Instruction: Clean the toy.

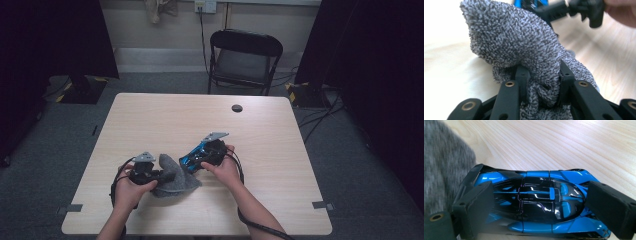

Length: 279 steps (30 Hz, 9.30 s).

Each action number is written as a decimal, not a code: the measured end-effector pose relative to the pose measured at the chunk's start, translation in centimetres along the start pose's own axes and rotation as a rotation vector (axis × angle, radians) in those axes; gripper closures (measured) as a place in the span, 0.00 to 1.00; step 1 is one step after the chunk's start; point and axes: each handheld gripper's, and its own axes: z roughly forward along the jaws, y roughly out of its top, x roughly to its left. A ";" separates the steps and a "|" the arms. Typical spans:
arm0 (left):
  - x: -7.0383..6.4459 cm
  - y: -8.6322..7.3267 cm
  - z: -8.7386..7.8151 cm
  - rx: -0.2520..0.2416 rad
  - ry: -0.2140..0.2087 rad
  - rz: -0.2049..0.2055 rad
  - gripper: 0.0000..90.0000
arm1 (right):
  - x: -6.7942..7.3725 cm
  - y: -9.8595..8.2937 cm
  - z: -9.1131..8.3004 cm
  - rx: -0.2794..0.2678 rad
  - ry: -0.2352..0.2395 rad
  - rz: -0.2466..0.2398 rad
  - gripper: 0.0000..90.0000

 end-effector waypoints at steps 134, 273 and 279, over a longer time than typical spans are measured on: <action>-3.7 0.2 5.7 0.094 -0.088 0.094 0.81 | 0.2 0.0 0.0 0.008 -0.008 0.008 0.08; -2.1 -0.4 0.0 -0.022 0.263 0.082 0.21 | 0.3 0.0 0.0 0.006 -0.004 0.004 0.08; -1.4 -1.6 1.8 0.035 0.281 0.035 0.17 | 0.2 0.2 0.0 0.016 -0.004 0.000 0.08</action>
